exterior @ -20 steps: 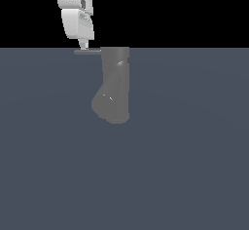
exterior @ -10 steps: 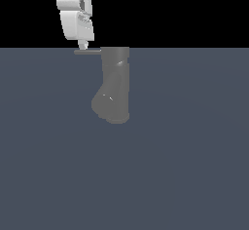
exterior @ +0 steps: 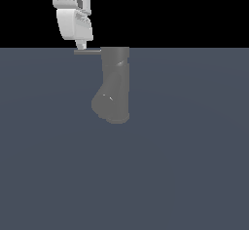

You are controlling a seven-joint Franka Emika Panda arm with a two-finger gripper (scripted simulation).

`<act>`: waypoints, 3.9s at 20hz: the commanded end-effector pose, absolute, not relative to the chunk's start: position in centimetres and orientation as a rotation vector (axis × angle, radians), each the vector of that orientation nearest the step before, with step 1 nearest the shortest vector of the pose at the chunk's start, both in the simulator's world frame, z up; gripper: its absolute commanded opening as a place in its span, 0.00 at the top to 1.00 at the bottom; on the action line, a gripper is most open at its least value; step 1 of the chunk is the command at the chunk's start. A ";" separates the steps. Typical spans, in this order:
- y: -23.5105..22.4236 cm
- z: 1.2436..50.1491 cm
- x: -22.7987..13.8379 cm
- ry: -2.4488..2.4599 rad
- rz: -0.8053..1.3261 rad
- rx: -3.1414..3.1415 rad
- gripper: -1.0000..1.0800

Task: Turn on the faucet by rotating a designated handle.

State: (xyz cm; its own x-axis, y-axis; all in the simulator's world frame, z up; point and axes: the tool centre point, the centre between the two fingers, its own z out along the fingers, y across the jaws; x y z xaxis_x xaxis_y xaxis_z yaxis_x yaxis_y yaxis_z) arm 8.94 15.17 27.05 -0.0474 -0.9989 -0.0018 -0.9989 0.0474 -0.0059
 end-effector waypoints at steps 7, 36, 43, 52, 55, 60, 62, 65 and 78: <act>15.1 27.0 6.5 2.274 0.001 -2.168 1.00; 13.1 27.0 0.0 2.271 -0.007 -2.165 1.00; 11.4 27.0 -1.8 2.272 -0.004 -2.166 1.00; 9.2 27.0 -4.1 2.274 -0.002 -2.166 1.00; 8.5 27.1 -4.9 2.274 -0.001 -2.167 1.00; 8.5 27.0 -5.2 2.254 -0.005 -2.183 1.00; 7.2 27.0 -5.2 2.257 -0.004 -2.181 1.00; 5.1 27.0 -5.2 2.261 -0.003 -2.178 1.00; 1.2 27.0 -5.4 2.213 0.003 -2.227 1.00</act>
State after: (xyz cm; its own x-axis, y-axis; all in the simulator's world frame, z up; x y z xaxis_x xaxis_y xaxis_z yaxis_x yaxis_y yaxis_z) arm -5.32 1.21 27.02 0.0063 -1.0000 -0.0029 -1.0000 -0.0063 0.0002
